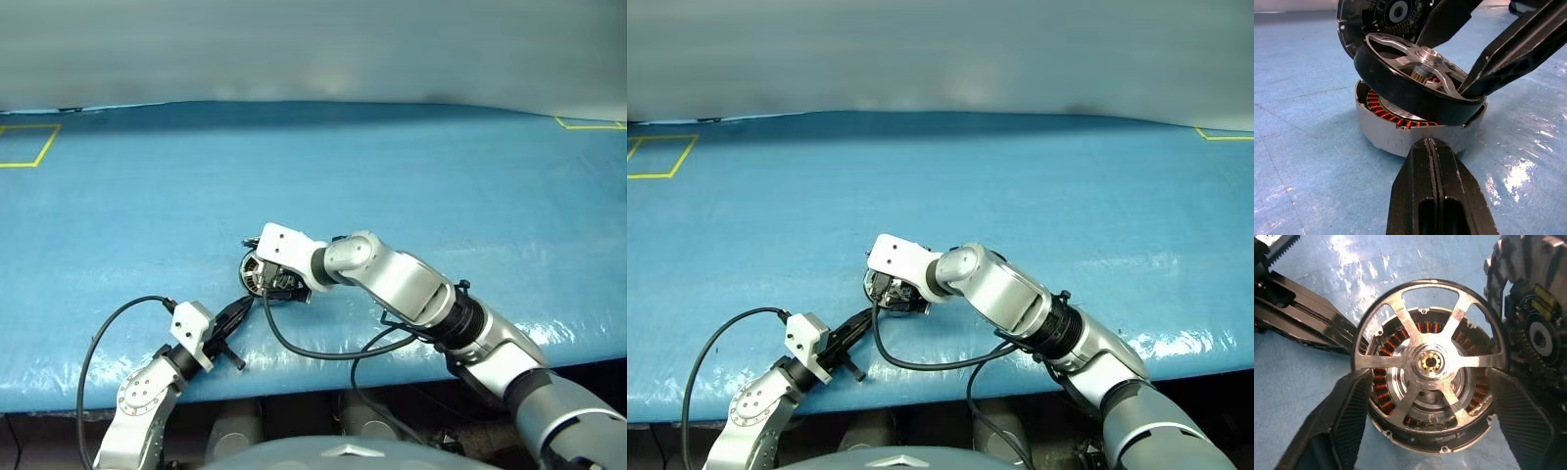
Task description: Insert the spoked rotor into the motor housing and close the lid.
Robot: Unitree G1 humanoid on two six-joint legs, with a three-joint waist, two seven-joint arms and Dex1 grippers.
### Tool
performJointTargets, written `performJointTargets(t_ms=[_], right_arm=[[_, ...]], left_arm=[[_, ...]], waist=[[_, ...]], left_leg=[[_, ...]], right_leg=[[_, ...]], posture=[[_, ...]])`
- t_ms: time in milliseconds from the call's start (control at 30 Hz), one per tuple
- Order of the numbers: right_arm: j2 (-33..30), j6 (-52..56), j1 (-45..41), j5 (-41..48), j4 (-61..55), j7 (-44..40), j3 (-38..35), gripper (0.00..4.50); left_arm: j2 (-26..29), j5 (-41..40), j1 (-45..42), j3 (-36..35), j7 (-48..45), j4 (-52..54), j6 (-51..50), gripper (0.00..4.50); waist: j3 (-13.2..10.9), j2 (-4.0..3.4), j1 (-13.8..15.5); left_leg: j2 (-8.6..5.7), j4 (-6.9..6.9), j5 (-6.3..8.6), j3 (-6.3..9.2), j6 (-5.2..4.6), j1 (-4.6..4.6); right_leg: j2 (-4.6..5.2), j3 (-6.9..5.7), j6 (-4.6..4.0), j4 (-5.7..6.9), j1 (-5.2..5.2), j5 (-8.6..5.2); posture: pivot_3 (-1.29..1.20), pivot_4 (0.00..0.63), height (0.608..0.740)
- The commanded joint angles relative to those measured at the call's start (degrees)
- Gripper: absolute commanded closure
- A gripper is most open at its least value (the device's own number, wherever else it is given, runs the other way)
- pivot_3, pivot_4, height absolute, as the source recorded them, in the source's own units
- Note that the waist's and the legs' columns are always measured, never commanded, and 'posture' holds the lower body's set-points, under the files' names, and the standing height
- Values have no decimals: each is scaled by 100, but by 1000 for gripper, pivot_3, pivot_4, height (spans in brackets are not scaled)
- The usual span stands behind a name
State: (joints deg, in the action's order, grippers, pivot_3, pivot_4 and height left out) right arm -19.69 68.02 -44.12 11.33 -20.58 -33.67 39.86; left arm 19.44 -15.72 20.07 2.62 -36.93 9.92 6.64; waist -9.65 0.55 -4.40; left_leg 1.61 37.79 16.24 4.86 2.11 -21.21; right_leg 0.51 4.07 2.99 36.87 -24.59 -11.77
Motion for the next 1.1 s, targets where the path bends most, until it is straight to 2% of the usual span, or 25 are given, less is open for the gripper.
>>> performJointTargets(t_ms=[33, 167, 267, 367, 667, 1100], right_arm=[[-4, 111, 7, 11, -104, 27, -59, 10], [6, 198, 31, 32, -125, 78, -132, 10], [17, 232, 47, 55, -127, 97, -158, 583], [23, 225, 50, 58, -126, 118, -159, 1529], [1, 139, 60, 15, -134, 150, -133, 1529], [-252, -520, 87, -188, -150, -36, 87, 1529]], left_arm=[[6, 31, -10, 22, -41, 32, 110, 4500], [1, 39, -23, 31, -41, 17, 101, 4500], [-4, 41, -25, 33, -35, 9, 101, 4500], [-4, 37, -33, 33, -30, 16, 81, 4500], [-6, 46, -42, 34, -15, 10, 69, 4500], [-13, 81, -72, 69, 16, 19, 13, 4500]], waist=[[0, 0, 0], [-1, -1, 0], [-1, -1, 3], [-1, -1, 6], [-1, -1, 11], [-1, -1, 26]], left_leg=[[1, 0, 0, 0, 0, 0], [1, -2, 0, 1, 0, -1], [1, -1, 0, 0, 0, -3], [1, -1, 0, 1, 0, -9], [0, 0, 0, 2, 0, -13], [0, 0, 0, 3, 0, -16]], right_leg=[[0, -1, -3, 0, -1, -2], [-1, -2, -6, 2, -4, -4], [-1, -1, -5, 0, -4, -4], [0, -2, -5, -1, -8, -3], [0, -3, -3, -1, -11, -2], [0, -4, -2, -1, -13, -1]], posture=[[0, 150, 740], [0, 150, 740], [0, 150, 740], [0, 150, 740], [0, 150, 740], [0, 150, 740]])
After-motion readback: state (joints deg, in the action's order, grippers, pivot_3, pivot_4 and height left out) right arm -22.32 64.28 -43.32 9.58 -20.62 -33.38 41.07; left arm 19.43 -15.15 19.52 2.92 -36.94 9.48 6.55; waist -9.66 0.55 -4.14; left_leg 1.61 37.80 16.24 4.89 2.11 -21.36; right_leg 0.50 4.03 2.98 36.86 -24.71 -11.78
